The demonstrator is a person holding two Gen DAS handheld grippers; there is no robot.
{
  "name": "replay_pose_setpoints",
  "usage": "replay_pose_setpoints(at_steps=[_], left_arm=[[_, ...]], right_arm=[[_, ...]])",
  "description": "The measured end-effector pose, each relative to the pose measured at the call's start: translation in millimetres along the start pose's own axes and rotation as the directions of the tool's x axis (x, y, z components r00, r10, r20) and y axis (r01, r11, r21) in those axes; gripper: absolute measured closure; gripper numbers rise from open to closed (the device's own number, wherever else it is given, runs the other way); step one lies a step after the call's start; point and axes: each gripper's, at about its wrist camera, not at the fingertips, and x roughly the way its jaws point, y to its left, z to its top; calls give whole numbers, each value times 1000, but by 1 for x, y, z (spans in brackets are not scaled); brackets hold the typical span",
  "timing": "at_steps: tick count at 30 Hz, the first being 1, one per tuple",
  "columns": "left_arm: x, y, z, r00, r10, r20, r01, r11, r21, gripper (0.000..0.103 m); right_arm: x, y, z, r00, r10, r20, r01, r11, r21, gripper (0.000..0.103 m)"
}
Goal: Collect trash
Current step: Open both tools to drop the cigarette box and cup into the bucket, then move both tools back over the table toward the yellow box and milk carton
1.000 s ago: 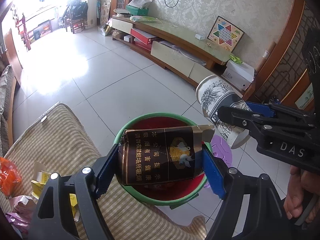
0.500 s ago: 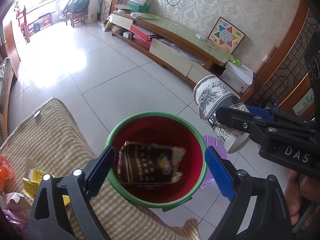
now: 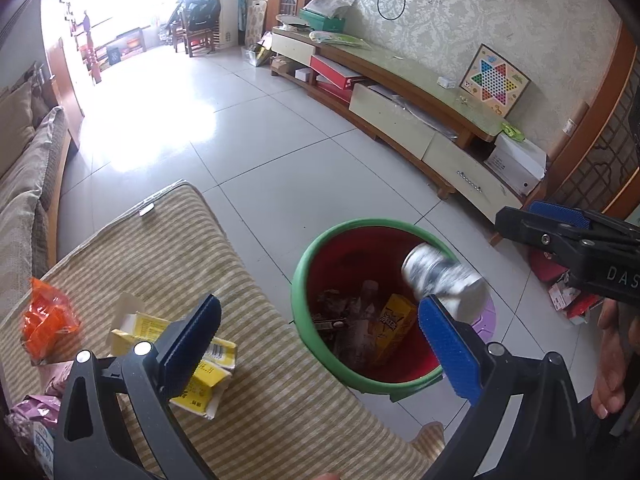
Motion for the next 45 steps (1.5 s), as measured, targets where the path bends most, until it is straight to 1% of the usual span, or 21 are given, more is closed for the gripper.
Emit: replay_pose_setpoints(at_steps=[2,3,5,7,11,13,15,17,19,21,25,30,32,35,37,41,45], left_arm=[[-6,10,-5,1000,6,4,-6,1000,-22,8],[-10,16,-8,1000,9,5,-9,999,-32,8],[-17,24,-14,1000,17,11,-16,999,-45,8],[-29,35,-21,999,15,37,-13,998,-64,8],[-53,54,-33,996,26,90,-17,994,-106,8],[-65,64,-43,992,42,119,-29,993,-112,8],[-73,71,-55,988,90,128,-78,992,-96,8],[-78,81,-69,986,122,112,-111,989,-102,8],[-85,95,-85,988,121,97,-107,985,-136,8],[-94,112,-100,988,126,93,-108,978,-181,8],[-111,151,-130,980,174,93,-144,953,-268,8],[-122,195,-160,974,222,54,-191,920,-342,8],[-128,210,-172,965,258,42,-228,910,-345,8],[-131,233,-188,968,250,11,-229,903,-363,8],[-132,246,-200,967,256,-9,-241,899,-365,8],[-122,264,-217,963,257,-76,-268,912,-310,8],[-111,281,-222,959,258,-118,-280,931,-233,8]], right_arm=[[0,4,0,1000,-5,6,5,1000,-7,21],[0,6,1,1000,-4,7,4,1000,-11,20],[0,12,2,1000,-11,12,11,1000,-22,11],[-1,19,3,1000,-20,24,21,999,-39,5],[-3,38,4,999,-31,45,35,994,-100,5],[-2,48,3,999,-18,42,22,993,-119,5],[-2,62,2,999,12,39,-6,990,-141,5],[-1,80,-1,998,46,38,-39,983,-177,5],[0,101,-6,996,80,34,-70,971,-229,5],[2,122,-11,995,97,26,-85,955,-284,5],[6,164,-20,991,132,12,-118,920,-374,5],[8,204,-31,987,160,20,-134,879,-459,5],[11,219,-36,986,166,21,-136,867,-480,5],[22,234,-44,986,166,-1,-144,855,-498,5],[33,242,-50,988,153,-24,-144,845,-514,5],[57,257,-60,992,108,-68,-127,823,-553,5],[76,269,-67,993,80,-85,-115,806,-581,5]])
